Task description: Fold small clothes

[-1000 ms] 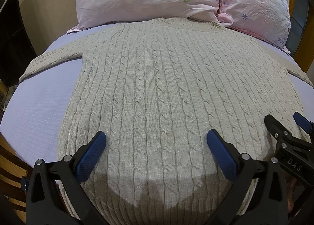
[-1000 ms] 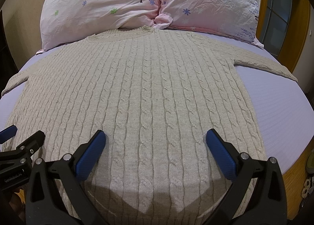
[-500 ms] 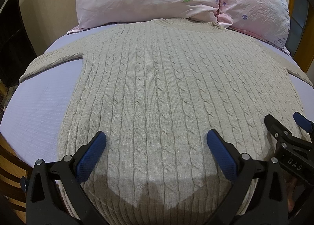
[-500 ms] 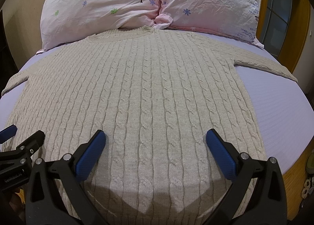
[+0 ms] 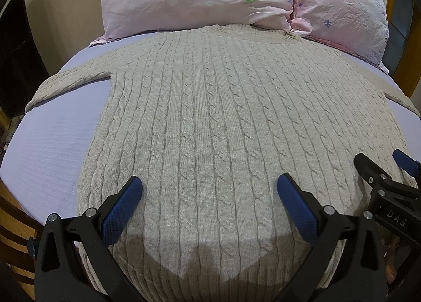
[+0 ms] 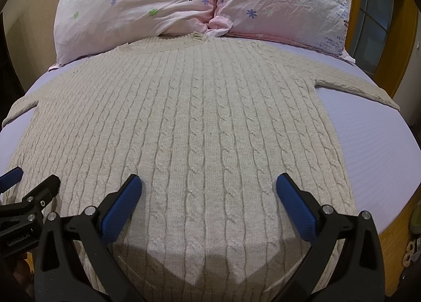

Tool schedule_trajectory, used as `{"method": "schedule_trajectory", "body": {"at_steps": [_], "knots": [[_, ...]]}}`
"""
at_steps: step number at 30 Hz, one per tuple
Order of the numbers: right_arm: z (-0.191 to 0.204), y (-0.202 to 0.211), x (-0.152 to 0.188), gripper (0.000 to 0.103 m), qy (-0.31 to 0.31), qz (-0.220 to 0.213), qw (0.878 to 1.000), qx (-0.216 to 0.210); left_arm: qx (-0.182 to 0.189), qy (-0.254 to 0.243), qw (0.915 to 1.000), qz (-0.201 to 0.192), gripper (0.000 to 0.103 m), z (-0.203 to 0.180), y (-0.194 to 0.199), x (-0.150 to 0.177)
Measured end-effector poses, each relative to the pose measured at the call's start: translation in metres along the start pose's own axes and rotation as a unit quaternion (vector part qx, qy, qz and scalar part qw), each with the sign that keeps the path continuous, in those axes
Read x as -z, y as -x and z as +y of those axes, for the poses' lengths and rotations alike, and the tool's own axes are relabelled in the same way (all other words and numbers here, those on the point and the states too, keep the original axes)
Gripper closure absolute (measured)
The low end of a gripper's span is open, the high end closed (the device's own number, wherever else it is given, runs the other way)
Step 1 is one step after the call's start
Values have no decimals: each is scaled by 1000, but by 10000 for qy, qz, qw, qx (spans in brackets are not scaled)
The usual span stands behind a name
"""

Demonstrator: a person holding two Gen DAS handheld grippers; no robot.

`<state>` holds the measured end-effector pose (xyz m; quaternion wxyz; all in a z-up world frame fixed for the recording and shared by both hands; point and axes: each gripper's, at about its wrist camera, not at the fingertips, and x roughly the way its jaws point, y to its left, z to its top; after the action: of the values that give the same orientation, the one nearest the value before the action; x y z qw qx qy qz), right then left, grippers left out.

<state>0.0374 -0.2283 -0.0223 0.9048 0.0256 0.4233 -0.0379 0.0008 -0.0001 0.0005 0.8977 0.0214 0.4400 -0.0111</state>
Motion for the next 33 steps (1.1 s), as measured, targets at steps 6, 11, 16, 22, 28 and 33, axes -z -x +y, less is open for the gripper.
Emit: {"method": "schedule_trajectory", "body": {"at_steps": [6,11,16,22,28,33], "knots": [[1,0,1,2,57,-43,10000,-52,20,-15,10000,24,1,2,0,-4],[1,1,3,2,126,-61,9998,-106,8,-12,10000,44,1,-1,0,-4],[0,2,2,2,198,-83,9996,-169,1,-4,10000,54,1,-2,-1,-5],[-8,3,1,2,391,-140,9979,-493,37,-71,10000,-27,1,-2,0,-3],[-140,19,-54,2,-1512,-821,9829,-663,86,149,9993,-328,1,42,4,-28],[-306,-23,-83,28,-3820,-558,9216,-394,296,1429,9887,-329,1,144,-18,-64]]}}
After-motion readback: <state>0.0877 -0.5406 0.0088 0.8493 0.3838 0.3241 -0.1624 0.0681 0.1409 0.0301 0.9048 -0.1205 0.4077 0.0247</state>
